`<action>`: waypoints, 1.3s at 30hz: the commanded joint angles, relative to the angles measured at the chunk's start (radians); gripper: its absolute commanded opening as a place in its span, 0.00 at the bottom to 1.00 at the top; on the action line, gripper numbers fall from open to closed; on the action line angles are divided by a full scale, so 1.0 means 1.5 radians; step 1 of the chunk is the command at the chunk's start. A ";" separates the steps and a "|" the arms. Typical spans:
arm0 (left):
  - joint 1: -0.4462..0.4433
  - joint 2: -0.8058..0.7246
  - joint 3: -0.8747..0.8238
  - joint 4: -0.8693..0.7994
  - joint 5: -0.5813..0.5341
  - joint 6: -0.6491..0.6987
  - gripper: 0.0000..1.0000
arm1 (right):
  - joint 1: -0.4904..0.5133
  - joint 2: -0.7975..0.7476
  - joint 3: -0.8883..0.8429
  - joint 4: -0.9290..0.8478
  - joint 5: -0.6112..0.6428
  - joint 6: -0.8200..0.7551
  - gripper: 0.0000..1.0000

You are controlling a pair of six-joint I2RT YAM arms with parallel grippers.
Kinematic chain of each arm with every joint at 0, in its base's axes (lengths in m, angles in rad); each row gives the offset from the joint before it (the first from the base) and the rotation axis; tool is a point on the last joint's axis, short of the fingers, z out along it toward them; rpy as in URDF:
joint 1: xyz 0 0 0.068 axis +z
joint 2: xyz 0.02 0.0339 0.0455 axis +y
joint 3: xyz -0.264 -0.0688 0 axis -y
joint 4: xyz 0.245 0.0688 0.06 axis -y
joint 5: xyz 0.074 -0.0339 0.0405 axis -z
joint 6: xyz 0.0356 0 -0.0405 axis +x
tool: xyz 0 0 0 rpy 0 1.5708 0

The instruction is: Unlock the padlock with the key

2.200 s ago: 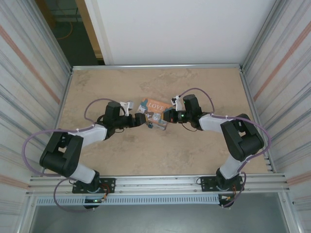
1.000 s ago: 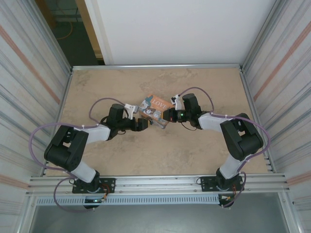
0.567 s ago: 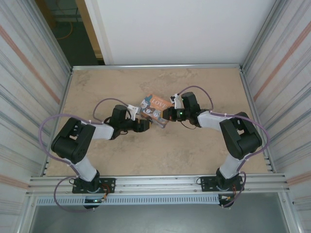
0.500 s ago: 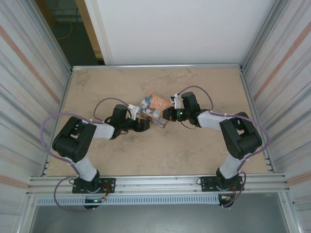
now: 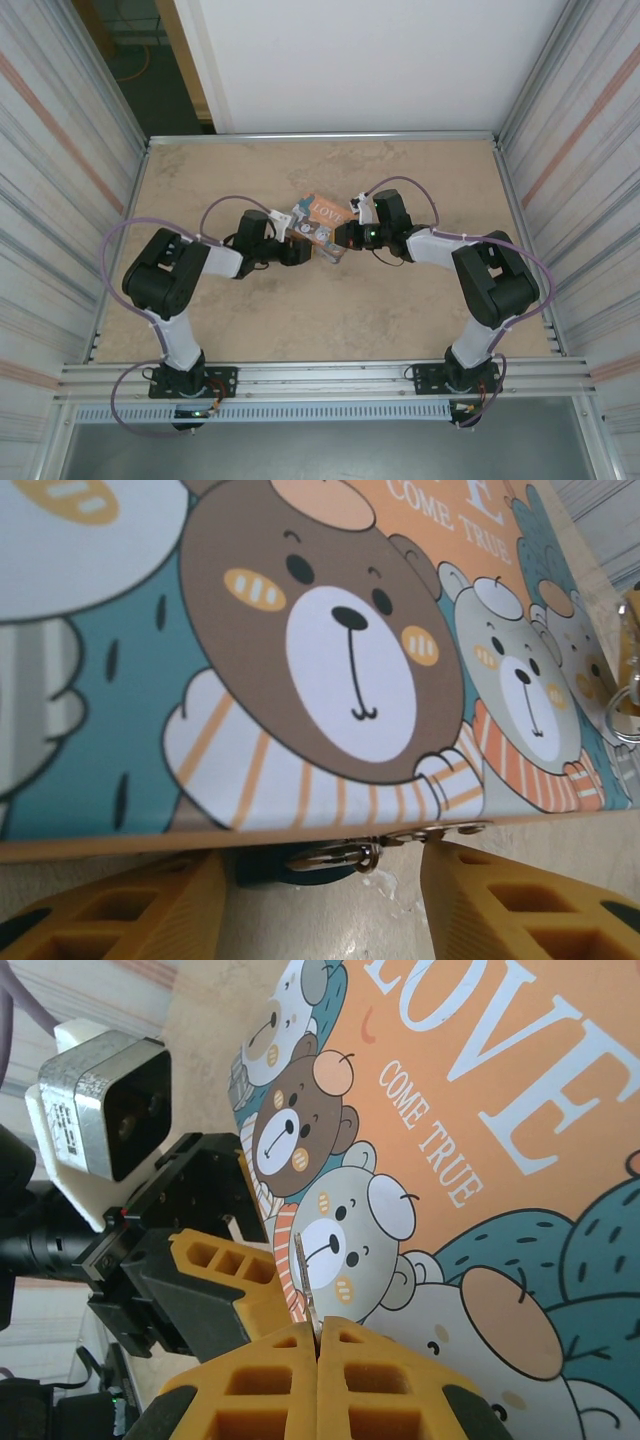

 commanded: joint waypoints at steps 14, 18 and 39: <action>-0.016 0.019 0.041 0.001 0.033 -0.024 0.50 | 0.008 0.004 0.004 -0.028 0.025 -0.012 0.00; -0.019 0.022 0.049 -0.009 0.028 -0.027 0.48 | 0.010 0.004 0.004 -0.027 0.026 -0.012 0.00; -0.035 0.045 0.081 -0.036 -0.007 -0.048 0.39 | 0.015 0.000 0.004 -0.024 0.029 -0.009 0.00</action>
